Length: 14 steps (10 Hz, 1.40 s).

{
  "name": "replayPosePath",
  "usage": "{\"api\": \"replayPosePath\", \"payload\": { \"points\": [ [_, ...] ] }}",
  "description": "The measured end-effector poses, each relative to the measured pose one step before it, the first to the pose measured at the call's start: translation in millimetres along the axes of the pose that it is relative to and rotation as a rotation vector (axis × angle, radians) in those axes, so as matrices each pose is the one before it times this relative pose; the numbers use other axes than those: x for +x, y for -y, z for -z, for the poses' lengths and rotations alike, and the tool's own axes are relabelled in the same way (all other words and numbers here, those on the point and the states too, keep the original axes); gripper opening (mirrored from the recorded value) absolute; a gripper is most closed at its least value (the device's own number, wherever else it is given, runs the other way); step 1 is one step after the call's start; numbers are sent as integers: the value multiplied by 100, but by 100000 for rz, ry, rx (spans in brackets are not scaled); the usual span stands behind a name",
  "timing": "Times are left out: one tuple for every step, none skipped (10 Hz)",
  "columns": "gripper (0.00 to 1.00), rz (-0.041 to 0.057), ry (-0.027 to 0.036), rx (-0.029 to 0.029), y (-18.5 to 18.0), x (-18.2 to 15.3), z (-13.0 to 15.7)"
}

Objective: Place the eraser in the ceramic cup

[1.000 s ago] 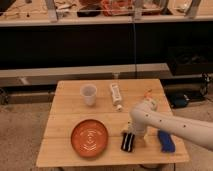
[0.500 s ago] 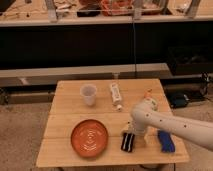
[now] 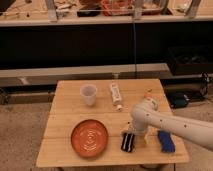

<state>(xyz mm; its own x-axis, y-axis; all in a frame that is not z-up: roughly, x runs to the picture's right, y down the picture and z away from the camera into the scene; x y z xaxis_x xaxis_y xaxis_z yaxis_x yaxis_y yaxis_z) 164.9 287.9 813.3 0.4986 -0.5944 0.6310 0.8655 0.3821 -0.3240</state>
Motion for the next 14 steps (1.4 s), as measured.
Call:
{"api": "replayPosePath", "payload": {
  "points": [
    [80, -188, 108, -195, -190, 3, 178],
    [80, -59, 14, -63, -70, 1, 140],
    [80, -172, -30, -17, -83, 20, 82],
    [80, 149, 30, 19, 38, 2, -31],
    [80, 546, 92, 195, 165, 53, -271],
    [80, 536, 68, -85, 174, -34, -90],
    [80, -114, 93, -280, -195, -6, 180],
    [80, -200, 49, 28, -103, 6, 137],
    [80, -128, -9, -29, -58, 16, 38],
    [80, 474, 99, 112, 114, 51, -194],
    [80, 607, 95, 103, 227, -9, -223],
    [80, 54, 21, -313, -104, 6, 115],
    [80, -241, 78, -145, -190, 7, 214],
    [80, -156, 7, 35, -53, 14, 77]
  ]
}}
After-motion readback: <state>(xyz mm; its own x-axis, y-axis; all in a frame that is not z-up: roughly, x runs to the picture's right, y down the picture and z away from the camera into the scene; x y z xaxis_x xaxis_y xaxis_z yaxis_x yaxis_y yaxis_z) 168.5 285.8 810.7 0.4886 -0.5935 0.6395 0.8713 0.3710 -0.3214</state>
